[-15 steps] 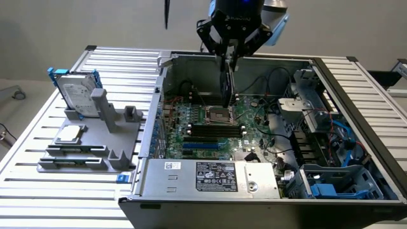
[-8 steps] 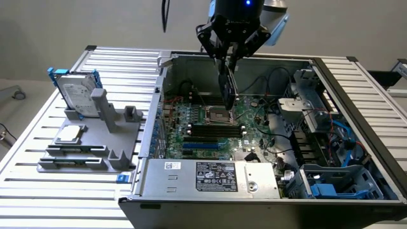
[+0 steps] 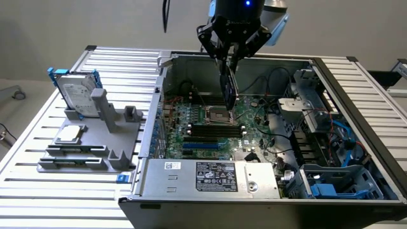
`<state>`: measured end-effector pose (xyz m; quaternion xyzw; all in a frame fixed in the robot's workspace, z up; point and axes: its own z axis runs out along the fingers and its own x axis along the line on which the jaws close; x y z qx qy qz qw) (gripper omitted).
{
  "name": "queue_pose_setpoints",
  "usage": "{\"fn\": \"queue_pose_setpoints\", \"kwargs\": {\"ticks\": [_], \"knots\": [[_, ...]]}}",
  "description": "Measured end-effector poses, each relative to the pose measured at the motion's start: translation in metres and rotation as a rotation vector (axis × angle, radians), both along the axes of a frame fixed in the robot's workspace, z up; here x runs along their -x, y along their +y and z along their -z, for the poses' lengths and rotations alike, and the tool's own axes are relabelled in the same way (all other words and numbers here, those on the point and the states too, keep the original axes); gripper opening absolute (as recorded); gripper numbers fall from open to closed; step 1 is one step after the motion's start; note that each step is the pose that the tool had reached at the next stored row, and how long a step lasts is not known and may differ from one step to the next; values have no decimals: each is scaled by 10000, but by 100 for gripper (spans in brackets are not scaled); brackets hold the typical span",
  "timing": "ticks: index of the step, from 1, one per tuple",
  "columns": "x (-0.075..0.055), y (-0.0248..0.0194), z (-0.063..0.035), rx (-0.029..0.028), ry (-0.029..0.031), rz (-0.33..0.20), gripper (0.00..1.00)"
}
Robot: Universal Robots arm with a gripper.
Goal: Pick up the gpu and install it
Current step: 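Pick up the gpu and move the gpu toward the slot, then insert the gpu into the slot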
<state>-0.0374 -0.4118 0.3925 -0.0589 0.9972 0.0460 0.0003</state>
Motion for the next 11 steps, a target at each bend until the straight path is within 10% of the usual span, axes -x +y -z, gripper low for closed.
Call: {"fn": "queue_pose_setpoints", "kwargs": {"ticks": [11], "knots": [[0,0,1,-1,-1,0,27]]}}
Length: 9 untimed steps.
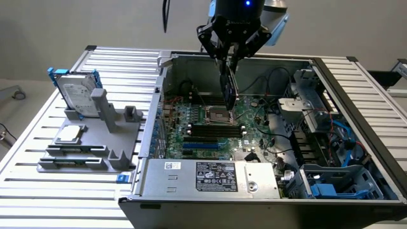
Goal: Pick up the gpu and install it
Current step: 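Insert the gpu into the slot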
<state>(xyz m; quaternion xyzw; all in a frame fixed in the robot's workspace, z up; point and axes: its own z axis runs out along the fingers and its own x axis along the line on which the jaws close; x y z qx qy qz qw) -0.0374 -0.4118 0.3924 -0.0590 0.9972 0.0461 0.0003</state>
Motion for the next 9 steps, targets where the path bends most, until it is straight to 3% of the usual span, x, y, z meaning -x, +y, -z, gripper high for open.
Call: {"fn": "queue_pose_setpoints", "kwargs": {"ticks": [2,9], "knots": [[1,0,1,-22,-36,-185,27],[1,0,1,-33,-42,-1455,27]]}}
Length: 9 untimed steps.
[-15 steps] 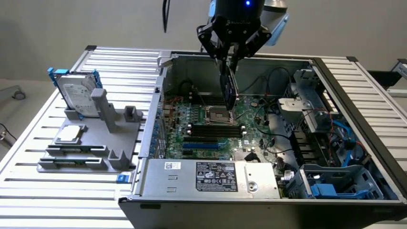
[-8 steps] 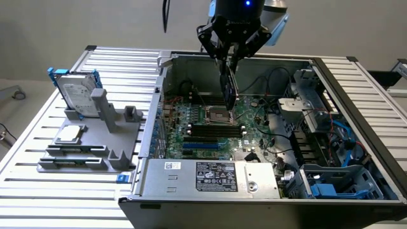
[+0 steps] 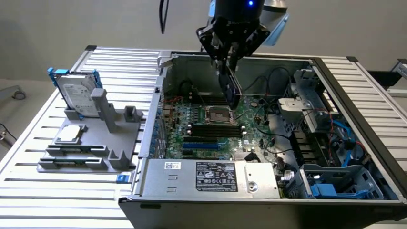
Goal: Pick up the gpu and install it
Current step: 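Insert the gpu into the slot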
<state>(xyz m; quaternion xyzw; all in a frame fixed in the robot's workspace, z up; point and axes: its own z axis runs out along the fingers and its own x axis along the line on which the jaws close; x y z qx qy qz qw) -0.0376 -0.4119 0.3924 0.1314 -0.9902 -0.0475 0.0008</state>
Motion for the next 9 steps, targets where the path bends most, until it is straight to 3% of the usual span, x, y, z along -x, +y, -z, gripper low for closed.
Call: {"fn": "queue_pose_setpoints", "kwargs": {"ticks": [9], "knots": [[0,0,4,-13,0,-1635,27]]}}
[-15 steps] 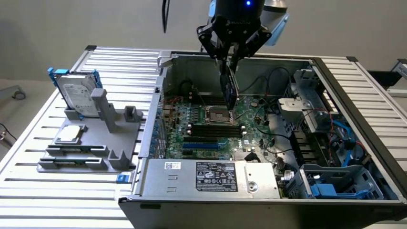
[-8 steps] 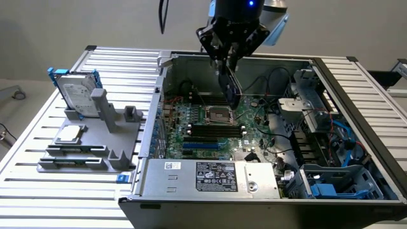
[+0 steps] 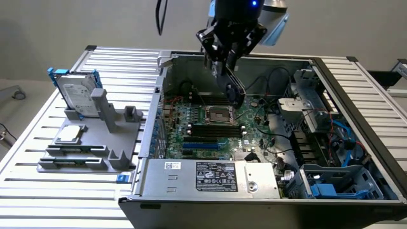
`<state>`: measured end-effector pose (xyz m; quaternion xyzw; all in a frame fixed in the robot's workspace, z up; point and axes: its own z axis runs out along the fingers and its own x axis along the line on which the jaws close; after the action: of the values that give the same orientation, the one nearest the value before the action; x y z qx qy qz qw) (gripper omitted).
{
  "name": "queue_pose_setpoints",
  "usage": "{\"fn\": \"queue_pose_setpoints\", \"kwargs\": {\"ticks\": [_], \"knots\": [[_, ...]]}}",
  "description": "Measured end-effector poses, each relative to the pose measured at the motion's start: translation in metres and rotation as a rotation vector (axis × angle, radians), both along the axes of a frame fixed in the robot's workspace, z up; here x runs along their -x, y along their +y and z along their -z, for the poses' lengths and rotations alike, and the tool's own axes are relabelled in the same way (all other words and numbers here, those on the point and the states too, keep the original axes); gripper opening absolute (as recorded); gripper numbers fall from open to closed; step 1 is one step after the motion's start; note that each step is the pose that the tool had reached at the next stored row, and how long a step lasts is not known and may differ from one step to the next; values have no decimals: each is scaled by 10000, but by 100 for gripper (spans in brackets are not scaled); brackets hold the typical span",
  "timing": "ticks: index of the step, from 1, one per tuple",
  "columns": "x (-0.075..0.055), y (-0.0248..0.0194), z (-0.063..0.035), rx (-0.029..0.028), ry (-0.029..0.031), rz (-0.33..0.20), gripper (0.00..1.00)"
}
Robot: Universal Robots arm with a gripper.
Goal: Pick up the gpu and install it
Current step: 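Insert the gpu into the slot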
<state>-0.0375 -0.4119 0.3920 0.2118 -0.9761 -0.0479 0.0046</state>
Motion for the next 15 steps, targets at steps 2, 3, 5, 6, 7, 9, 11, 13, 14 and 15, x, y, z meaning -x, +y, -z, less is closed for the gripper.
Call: {"fn": "queue_pose_setpoints", "kwargs": {"ticks": [2,3,5,6,7,9,11,13,14,15], "knots": [[0,0,0,-3,0,-377,27],[0,0,0,-7,0,-556,27],[0,0,0,-9,0,-916,27],[0,0,-2,-9,0,-1102,27],[0,0,-7,-10,0,-1280,27],[0,0,-20,-9,1,-1684,27],[0,0,-33,-11,0,-2083,27],[0,0,-41,-11,0,-2447,27],[0,0,-45,-11,0,-2699,27],[0,0,-48,-11,0,-2877,27]]}}
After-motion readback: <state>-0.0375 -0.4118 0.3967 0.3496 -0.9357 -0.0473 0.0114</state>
